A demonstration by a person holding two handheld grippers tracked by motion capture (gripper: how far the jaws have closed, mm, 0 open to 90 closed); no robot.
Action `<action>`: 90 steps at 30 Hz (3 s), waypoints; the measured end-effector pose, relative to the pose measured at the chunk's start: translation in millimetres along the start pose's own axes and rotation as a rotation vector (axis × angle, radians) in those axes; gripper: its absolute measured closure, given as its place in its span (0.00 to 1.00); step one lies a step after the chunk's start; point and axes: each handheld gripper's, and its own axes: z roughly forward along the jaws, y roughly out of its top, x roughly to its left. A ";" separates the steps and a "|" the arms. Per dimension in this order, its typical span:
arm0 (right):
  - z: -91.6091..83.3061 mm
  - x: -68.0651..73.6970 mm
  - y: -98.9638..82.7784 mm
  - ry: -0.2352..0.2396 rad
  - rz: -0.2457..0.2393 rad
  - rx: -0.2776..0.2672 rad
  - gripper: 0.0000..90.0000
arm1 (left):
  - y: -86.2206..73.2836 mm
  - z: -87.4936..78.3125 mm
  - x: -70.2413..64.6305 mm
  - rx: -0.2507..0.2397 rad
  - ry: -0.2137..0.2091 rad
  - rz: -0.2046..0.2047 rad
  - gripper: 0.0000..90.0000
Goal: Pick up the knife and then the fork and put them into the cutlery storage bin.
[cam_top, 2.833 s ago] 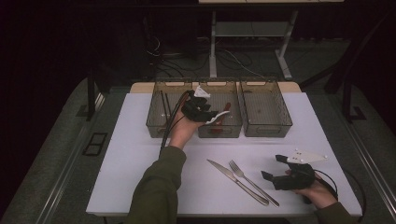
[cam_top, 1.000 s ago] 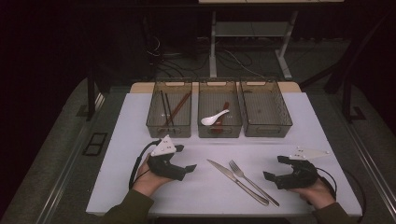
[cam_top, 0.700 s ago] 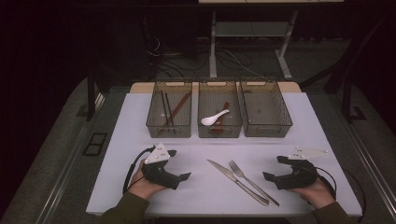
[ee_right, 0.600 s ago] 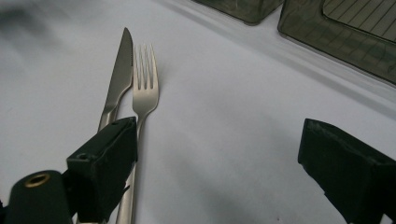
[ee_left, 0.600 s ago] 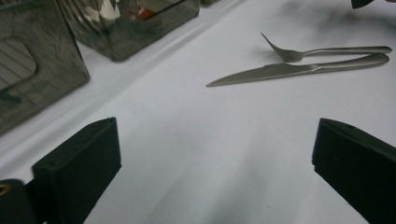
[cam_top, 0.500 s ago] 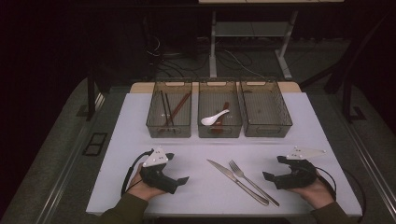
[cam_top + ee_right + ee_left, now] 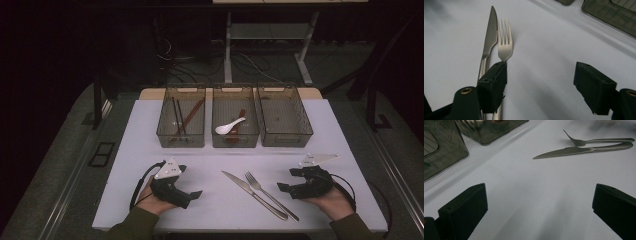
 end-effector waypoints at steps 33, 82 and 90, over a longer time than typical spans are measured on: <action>41.5 35.1 45.0 0.038 -0.115 0.313 0.58 | 0.3 2.8 -1.7 0.005 -0.029 0.008 0.00; 45.9 34.6 45.8 0.036 -0.209 0.424 0.95 | 0.0 3.8 -1.8 0.007 -0.040 0.006 0.00; 32.0 17.0 46.2 0.061 -0.157 0.299 0.95 | -0.1 3.5 -1.6 0.006 -0.042 0.006 0.00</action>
